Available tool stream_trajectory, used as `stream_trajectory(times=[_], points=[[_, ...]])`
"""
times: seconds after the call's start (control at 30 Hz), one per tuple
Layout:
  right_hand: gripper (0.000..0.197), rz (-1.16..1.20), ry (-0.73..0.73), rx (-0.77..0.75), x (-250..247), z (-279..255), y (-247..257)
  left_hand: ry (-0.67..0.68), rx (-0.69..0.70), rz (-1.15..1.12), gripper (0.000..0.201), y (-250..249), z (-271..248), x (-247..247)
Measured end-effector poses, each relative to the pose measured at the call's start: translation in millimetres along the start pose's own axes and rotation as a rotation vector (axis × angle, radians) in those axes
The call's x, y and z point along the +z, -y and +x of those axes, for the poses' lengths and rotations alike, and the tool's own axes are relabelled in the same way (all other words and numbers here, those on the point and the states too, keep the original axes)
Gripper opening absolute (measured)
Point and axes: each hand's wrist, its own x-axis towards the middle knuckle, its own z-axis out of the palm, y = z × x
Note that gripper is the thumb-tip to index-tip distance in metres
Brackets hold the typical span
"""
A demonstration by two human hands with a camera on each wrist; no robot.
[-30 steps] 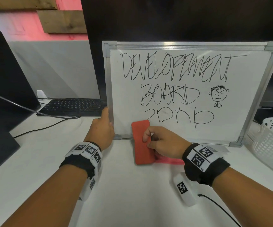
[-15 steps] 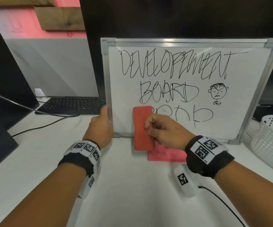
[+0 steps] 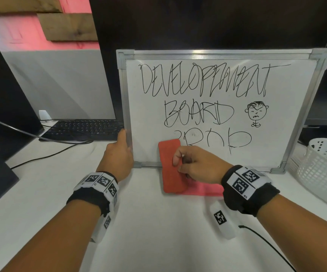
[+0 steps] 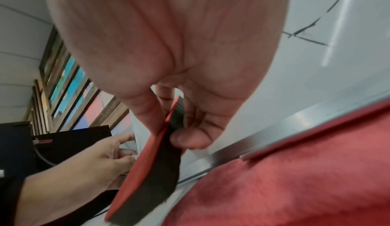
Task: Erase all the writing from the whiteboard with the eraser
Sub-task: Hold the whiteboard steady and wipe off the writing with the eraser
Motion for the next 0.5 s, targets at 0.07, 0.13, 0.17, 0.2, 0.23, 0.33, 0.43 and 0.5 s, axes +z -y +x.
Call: stream_trajectory(times=[0.07,0.13,0.17,0.2,0.23,0.33,0.43,0.5], points=[[0.019,0.057,-0.071,-0.049,-1.0,1.0,3.9,0.002,0.002,0.010,0.051,-0.4,0.2,0.3],[0.018,0.099,-0.116,-0.086,-2.8,3.2,6.7,0.002,0.004,0.019,0.051,-0.9,-0.4,0.6],[0.018,0.093,-0.104,-0.086,-2.6,4.3,6.0,0.001,0.003,0.020,0.051,-0.7,-0.7,0.6],[0.019,0.069,-0.073,-0.071,-1.8,4.8,3.4,0.001,0.004,0.018,0.051,-0.7,-0.8,0.2],[0.020,0.036,-0.034,-0.050,-1.0,4.3,0.9,0.000,0.004,0.016,0.052,-1.2,-0.8,0.0],[0.022,0.044,-0.012,-0.023,-0.1,2.9,-2.8,-0.001,0.008,0.009,0.053,-0.5,0.4,1.3],[0.022,0.126,-0.139,-0.087,-2.9,5.6,0.1,-0.005,0.013,-0.003,0.051,2.3,1.7,2.8],[0.021,0.138,-0.136,-0.083,-4.5,6.5,1.4,-0.009,0.014,-0.007,0.050,3.4,1.3,2.7]])
